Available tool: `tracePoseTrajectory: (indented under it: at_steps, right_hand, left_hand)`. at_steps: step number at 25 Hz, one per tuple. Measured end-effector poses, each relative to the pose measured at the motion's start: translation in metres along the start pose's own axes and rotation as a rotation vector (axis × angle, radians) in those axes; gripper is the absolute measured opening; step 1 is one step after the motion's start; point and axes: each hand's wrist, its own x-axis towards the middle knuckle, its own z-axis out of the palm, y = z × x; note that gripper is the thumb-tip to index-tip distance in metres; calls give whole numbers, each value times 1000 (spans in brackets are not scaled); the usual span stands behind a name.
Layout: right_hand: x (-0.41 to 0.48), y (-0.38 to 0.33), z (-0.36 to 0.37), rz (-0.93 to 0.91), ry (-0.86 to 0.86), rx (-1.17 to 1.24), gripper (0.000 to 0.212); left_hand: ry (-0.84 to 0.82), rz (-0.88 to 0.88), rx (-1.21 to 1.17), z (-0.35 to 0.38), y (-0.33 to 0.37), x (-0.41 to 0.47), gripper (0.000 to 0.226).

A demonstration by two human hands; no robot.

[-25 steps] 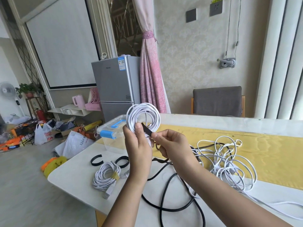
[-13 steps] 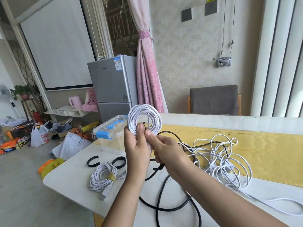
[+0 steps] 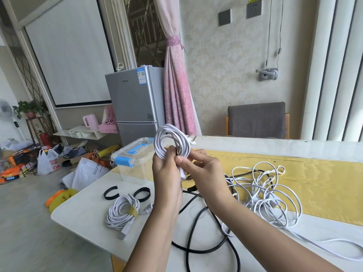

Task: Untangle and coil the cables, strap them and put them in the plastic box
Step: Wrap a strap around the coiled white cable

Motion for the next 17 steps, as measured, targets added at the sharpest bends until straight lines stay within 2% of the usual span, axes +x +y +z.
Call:
tracePoseTrajectory:
  at_steps: [3, 5, 9, 17]
  right_hand:
    - [1, 4, -2, -92, 21, -168, 15]
    - [4, 4, -4, -107, -23, -190, 19]
    - [8, -1, -8, -110, -59, -188, 17]
    - [14, -18, -22, -68, -119, -212, 14]
  left_hand:
    - [-72, -142, -36, -1, 7, 0, 21]
    - [-85, -191, -36, -4, 10, 1, 26]
    - [-103, -212, 2, -12, 10, 7, 24]
    - [-260, -264, 11, -22, 17, 0, 18]
